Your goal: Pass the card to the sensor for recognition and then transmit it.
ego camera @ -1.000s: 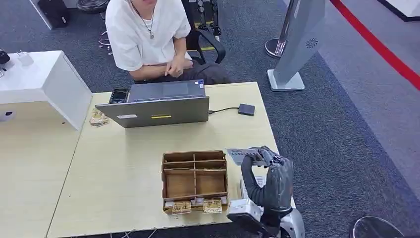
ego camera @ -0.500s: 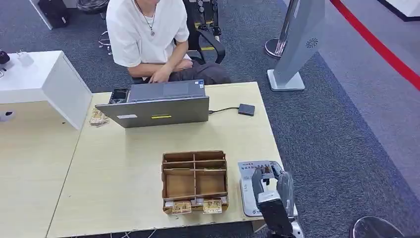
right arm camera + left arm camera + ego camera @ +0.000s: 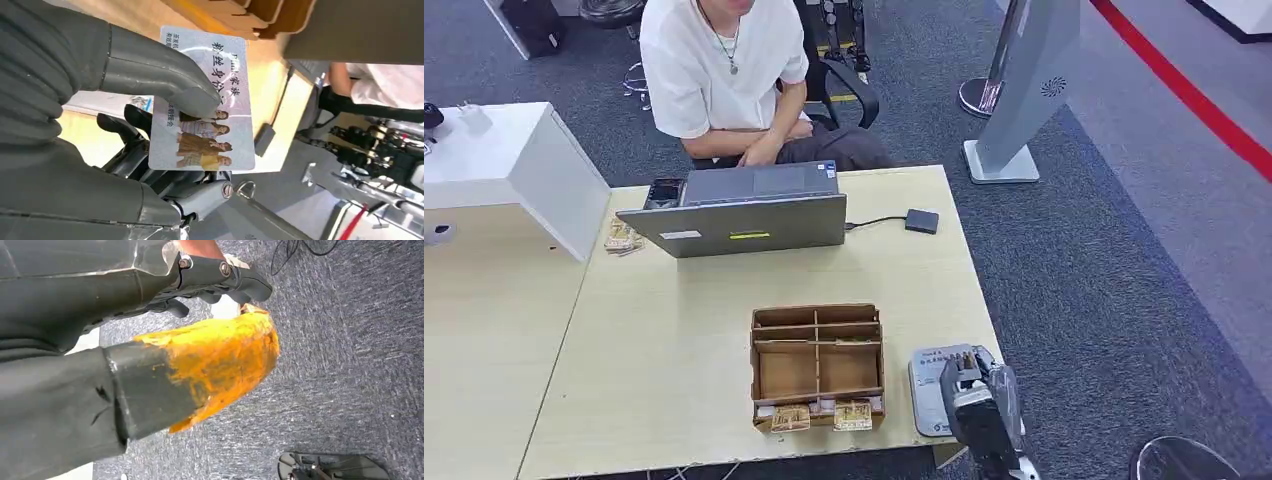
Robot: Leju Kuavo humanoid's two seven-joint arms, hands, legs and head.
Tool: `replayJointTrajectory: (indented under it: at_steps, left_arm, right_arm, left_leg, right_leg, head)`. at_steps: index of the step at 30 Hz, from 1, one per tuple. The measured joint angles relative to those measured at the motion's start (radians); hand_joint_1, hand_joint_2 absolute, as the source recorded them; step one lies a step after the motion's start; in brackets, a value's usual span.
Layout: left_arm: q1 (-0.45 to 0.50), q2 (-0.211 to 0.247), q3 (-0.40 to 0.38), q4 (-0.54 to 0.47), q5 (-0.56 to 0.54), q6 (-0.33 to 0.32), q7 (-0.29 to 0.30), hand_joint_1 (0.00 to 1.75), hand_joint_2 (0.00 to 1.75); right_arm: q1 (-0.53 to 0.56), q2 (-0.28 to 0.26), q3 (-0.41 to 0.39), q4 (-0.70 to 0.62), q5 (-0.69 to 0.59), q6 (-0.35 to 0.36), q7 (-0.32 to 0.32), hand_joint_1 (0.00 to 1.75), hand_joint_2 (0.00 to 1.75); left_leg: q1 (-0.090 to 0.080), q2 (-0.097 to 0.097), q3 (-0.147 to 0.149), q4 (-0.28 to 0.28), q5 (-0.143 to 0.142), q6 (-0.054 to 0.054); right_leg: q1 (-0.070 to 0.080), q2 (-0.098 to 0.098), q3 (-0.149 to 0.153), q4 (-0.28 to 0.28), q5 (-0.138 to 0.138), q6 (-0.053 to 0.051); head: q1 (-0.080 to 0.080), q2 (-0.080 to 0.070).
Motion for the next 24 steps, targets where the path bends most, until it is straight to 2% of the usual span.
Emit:
replayJointTrajectory:
  at_steps: [24]
  left_arm:
    - [0.000,0.000,0.007,0.000,0.000,0.000,0.000,0.00,0.00]
  right_arm:
    - [-0.032,0.023,-0.068,0.158,0.008,0.032,0.004,1.75,1.75]
  left_leg:
    - [0.000,0.000,0.000,0.000,0.000,0.000]
  right_leg:
    - [0.000,0.000,0.000,0.000,0.000,0.000]
  head:
    - [0.000,0.000]
